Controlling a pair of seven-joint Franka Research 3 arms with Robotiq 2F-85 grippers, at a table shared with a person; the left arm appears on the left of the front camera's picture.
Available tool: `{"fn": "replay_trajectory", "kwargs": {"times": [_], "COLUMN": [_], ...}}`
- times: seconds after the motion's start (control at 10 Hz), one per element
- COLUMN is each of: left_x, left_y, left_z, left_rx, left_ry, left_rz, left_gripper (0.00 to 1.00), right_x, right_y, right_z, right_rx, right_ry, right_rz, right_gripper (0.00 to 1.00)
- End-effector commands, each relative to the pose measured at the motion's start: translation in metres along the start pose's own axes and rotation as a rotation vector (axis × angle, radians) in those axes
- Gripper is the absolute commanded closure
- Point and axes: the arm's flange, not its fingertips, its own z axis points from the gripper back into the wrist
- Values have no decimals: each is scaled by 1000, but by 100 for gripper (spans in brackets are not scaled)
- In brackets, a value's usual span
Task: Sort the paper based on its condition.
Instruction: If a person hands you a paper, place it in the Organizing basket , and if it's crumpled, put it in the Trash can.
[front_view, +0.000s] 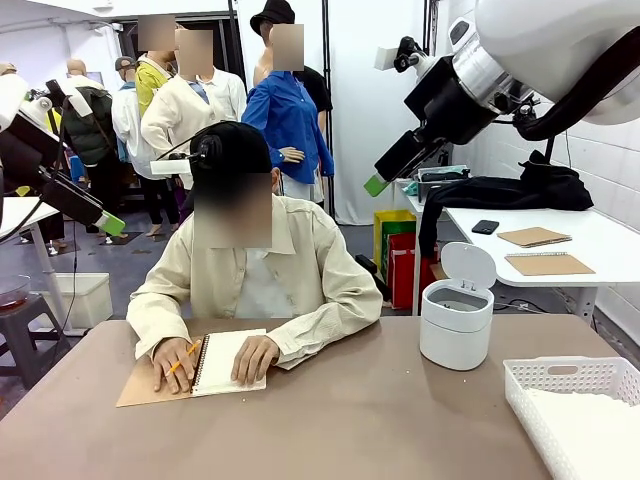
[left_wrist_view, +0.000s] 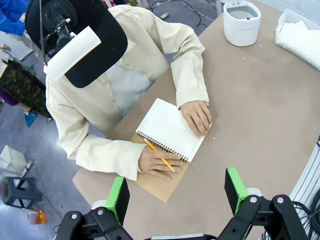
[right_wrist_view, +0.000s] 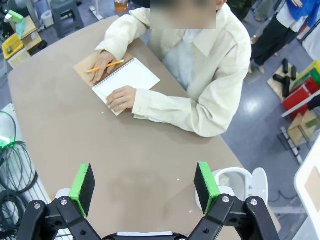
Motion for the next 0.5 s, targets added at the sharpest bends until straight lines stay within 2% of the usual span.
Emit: {"fn": "replay_trajectory", "kwargs": {"times": [0.0, 0.4], "left_x": [0, 0], "left_y": [1, 1], "left_z": [1, 1], "left_rx": [3, 3], "left_ry": [0, 0], "left_rz": [-5, -5], "left_gripper": [0, 0], "right_x": [0, 0], "right_y": [0, 0], "right_z": [1, 1], "right_rx": [-6, -6], "right_ry": [2, 2], "right_rz": [8, 8], "right_gripper": [0, 0]}}
